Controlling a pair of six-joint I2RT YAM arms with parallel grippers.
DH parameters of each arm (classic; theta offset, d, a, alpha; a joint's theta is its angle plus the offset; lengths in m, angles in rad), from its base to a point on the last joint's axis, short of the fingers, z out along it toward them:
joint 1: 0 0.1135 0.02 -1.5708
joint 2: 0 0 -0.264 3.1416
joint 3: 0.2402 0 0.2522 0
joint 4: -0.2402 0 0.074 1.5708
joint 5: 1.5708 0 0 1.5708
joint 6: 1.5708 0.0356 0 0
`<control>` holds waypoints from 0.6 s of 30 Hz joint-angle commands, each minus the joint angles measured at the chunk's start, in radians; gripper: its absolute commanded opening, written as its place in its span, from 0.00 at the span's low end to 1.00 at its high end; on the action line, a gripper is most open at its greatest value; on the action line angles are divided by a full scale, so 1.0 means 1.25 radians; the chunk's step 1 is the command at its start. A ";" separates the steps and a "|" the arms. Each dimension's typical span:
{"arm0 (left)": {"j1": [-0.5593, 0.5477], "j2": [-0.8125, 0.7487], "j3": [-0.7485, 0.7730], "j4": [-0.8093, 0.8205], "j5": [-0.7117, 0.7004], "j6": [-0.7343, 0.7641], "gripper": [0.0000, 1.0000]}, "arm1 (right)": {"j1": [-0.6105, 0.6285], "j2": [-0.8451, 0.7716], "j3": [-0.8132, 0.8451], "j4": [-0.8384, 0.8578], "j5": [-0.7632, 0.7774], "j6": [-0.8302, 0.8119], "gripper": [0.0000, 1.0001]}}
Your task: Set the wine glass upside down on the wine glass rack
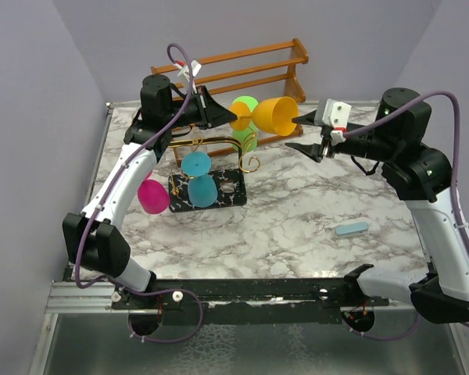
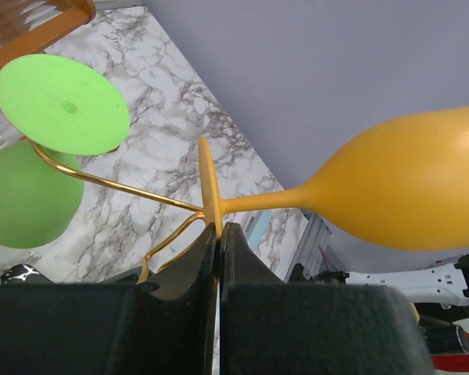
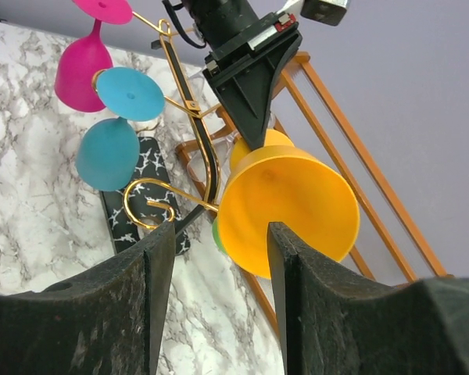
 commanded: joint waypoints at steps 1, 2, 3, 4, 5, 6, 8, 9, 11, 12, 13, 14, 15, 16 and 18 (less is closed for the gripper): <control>0.005 -0.036 0.042 -0.031 -0.035 0.049 0.00 | -0.032 -0.034 0.008 -0.029 0.019 -0.010 0.51; 0.005 -0.037 0.048 -0.037 -0.039 0.052 0.00 | -0.044 -0.041 0.010 -0.030 0.019 -0.007 0.51; 0.004 -0.037 0.055 -0.043 -0.043 0.057 0.00 | -0.054 -0.047 0.009 -0.029 0.019 -0.003 0.51; 0.005 -0.038 0.060 -0.050 -0.048 0.064 0.00 | -0.064 -0.053 0.008 -0.028 0.022 0.001 0.52; 0.005 -0.040 0.065 -0.058 -0.053 0.071 0.00 | -0.076 -0.060 0.007 -0.028 0.025 0.006 0.52; 0.004 -0.041 0.069 -0.066 -0.061 0.080 0.00 | -0.088 -0.067 0.005 -0.027 0.028 0.011 0.52; 0.004 -0.046 0.076 -0.085 -0.079 0.107 0.00 | -0.109 -0.083 0.003 -0.031 0.031 0.016 0.53; 0.004 -0.049 0.079 -0.096 -0.089 0.120 0.00 | -0.119 -0.090 0.003 -0.033 0.033 0.016 0.53; 0.003 -0.055 0.085 -0.115 -0.112 0.146 0.00 | -0.133 -0.104 0.004 -0.033 0.054 0.012 0.54; 0.002 -0.056 0.089 -0.123 -0.122 0.158 0.00 | -0.137 -0.107 0.005 -0.033 0.073 0.009 0.54; 0.001 -0.058 0.093 -0.133 -0.131 0.170 0.00 | -0.141 -0.110 0.005 -0.030 0.095 0.010 0.54; 0.000 -0.059 0.098 -0.143 -0.138 0.180 0.00 | -0.146 -0.111 0.005 -0.022 0.118 0.016 0.55; -0.004 -0.060 0.105 -0.151 -0.145 0.196 0.00 | -0.151 -0.111 0.003 -0.012 0.148 0.027 0.55; -0.011 -0.062 0.113 -0.166 -0.156 0.216 0.00 | -0.155 -0.112 -0.001 0.005 0.181 0.043 0.55; -0.035 -0.066 0.132 -0.203 -0.188 0.271 0.00 | -0.164 -0.108 -0.019 0.049 0.268 0.074 0.56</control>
